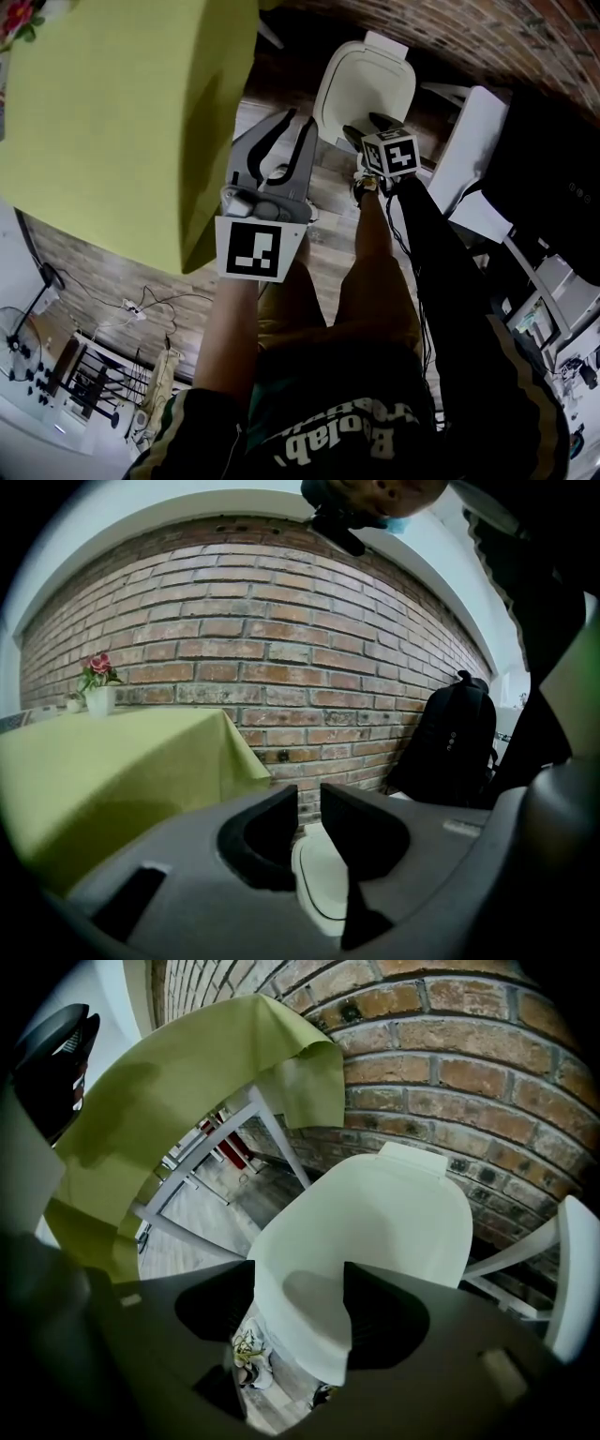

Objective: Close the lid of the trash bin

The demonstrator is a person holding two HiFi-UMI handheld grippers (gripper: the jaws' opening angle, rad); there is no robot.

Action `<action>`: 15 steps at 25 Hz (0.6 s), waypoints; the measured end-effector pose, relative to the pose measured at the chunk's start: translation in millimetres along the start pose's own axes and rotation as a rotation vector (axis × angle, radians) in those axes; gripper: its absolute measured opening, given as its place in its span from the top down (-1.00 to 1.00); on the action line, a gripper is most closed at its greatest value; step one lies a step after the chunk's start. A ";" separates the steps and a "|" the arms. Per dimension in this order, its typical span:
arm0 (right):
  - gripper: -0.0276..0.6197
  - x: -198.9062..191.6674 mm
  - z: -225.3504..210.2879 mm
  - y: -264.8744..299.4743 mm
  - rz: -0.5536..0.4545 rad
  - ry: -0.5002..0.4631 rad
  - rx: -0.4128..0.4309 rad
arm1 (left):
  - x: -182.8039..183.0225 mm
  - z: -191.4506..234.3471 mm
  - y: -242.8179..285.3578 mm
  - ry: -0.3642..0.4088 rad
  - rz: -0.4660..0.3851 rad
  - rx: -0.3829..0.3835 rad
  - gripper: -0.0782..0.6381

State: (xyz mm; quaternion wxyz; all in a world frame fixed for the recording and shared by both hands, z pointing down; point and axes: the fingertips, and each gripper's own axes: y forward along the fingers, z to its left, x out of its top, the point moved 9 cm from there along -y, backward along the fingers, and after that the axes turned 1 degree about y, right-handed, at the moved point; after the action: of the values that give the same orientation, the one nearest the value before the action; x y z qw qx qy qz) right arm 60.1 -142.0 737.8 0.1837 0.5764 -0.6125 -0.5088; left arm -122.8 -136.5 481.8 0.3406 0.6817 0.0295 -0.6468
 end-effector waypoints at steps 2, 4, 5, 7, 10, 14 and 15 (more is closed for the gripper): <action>-0.09 -2.3 1.7 3.1 -0.003 0.004 0.002 | -0.7 0.6 -1.0 0.001 0.002 -0.003 0.54; -0.11 -4.9 2.2 5.4 -0.001 0.000 0.001 | -0.4 0.8 -1.5 0.003 0.000 -0.007 0.54; -0.13 -6.0 1.8 6.4 -0.001 -0.001 0.003 | -0.1 0.9 -1.5 0.005 -0.001 -0.010 0.54; -0.17 -7.7 0.2 8.3 -0.009 0.006 0.013 | 0.0 1.8 -1.4 0.008 0.001 -0.011 0.54; -0.17 -9.6 -0.6 11.9 -0.013 0.014 0.023 | -1.2 3.5 -2.3 0.018 0.009 -0.012 0.54; -0.21 -11.5 -0.3 16.8 0.001 0.016 0.029 | -3.9 4.1 -1.9 0.014 0.018 -0.012 0.54; -0.21 -11.5 -0.3 17.1 0.001 0.017 0.029 | -4.3 4.1 -1.0 0.012 0.020 -0.012 0.54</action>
State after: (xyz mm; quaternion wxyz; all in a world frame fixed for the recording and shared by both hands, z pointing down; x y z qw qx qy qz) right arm 54.6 -134.9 756.3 0.1806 0.5831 -0.6184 -0.4948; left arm -127.5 -136.1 485.5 0.3510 0.6838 0.0285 -0.6390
